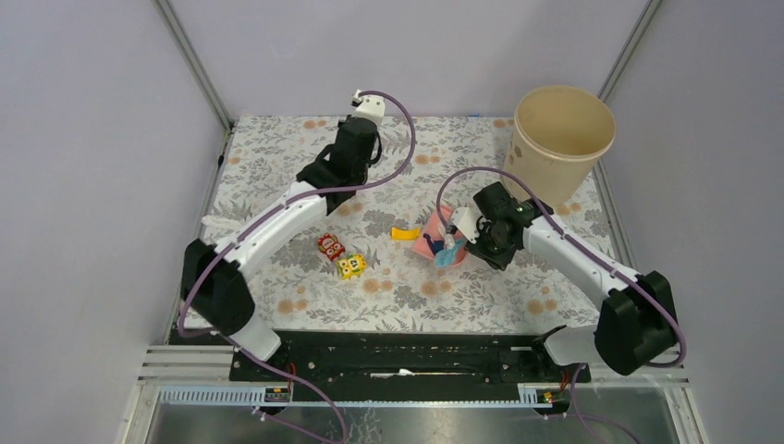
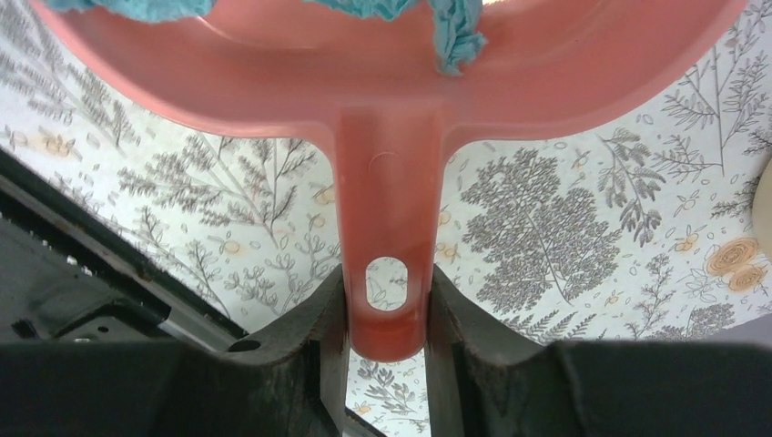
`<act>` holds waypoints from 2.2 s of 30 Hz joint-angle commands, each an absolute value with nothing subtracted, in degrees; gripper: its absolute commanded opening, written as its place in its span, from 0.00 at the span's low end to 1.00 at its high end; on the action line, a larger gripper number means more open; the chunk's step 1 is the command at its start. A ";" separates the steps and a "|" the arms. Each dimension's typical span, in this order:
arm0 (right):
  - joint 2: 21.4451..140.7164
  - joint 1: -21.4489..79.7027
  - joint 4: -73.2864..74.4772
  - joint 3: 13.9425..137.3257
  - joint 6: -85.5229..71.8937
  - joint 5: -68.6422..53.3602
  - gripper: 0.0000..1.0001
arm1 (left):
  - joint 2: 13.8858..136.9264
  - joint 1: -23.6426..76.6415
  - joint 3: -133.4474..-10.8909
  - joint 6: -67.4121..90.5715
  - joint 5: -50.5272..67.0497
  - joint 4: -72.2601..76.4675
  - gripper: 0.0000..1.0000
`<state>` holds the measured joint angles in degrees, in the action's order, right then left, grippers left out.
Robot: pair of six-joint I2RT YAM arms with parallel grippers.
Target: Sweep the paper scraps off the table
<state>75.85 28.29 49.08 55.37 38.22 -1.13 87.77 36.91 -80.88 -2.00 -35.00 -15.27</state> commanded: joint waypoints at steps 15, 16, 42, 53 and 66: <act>103.88 24.66 42.54 75.78 35.22 4.27 0.00 | 121.41 23.38 -106.28 -3.75 -26.07 -6.56 0.00; 105.09 24.48 42.54 76.48 35.32 4.34 0.00 | 122.91 23.04 -107.81 -3.90 -23.76 -6.48 0.00; 112.59 21.58 44.86 81.67 33.62 5.51 0.00 | 114.84 33.19 -89.50 5.69 29.46 1.29 0.00; 103.31 20.07 44.82 72.47 33.40 3.33 0.00 | 102.92 33.48 -83.74 13.35 19.00 4.92 0.00; 90.32 19.95 47.98 68.51 31.88 0.16 0.00 | 85.94 33.07 -69.53 11.79 3.00 5.73 0.00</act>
